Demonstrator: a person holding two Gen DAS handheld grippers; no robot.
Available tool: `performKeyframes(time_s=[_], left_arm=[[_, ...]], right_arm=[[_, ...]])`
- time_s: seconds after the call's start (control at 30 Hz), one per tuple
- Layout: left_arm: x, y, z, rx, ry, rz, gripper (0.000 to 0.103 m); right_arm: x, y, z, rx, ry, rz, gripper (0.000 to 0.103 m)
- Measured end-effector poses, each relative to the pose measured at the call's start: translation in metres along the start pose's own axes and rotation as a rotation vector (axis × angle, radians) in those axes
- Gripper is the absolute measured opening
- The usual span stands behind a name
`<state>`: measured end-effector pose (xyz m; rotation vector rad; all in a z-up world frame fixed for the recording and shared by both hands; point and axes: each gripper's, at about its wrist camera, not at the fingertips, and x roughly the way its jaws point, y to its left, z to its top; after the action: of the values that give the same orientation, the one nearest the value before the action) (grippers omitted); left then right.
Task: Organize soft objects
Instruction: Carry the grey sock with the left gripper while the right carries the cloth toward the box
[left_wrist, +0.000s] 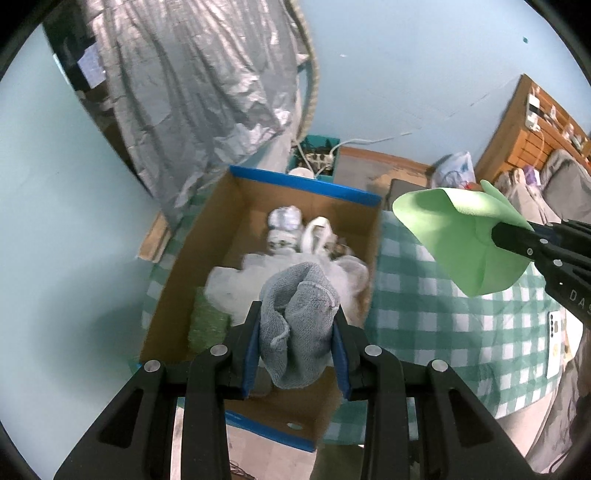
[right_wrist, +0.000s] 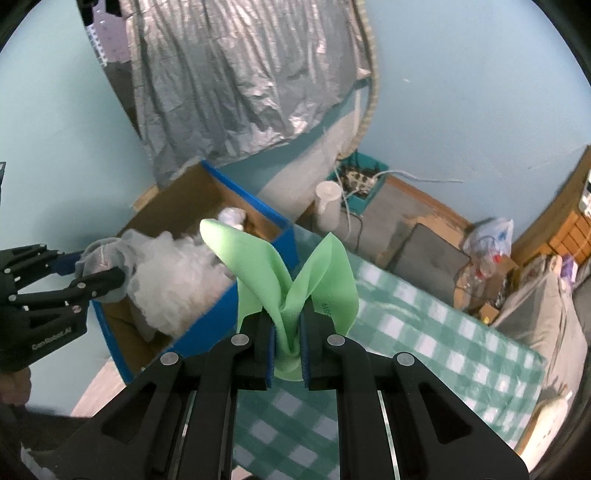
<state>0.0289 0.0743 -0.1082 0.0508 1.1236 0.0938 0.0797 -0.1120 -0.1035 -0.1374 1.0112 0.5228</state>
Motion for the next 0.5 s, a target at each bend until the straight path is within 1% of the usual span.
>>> performKeyframes(time_s=[0.3, 0.5], left_arm=[[0.011, 0.043, 0.004, -0.071, 0.009, 0.028, 0.034], [0.024, 0.064, 0.009, -0.112, 0.021, 0.030, 0.034]], right_arm=[[0.021, 0.039, 0.031, -0.075, 0.002, 0.028, 0.010], [0.042, 0.061, 0.057, -0.108, 0.009, 0.036, 0.010]])
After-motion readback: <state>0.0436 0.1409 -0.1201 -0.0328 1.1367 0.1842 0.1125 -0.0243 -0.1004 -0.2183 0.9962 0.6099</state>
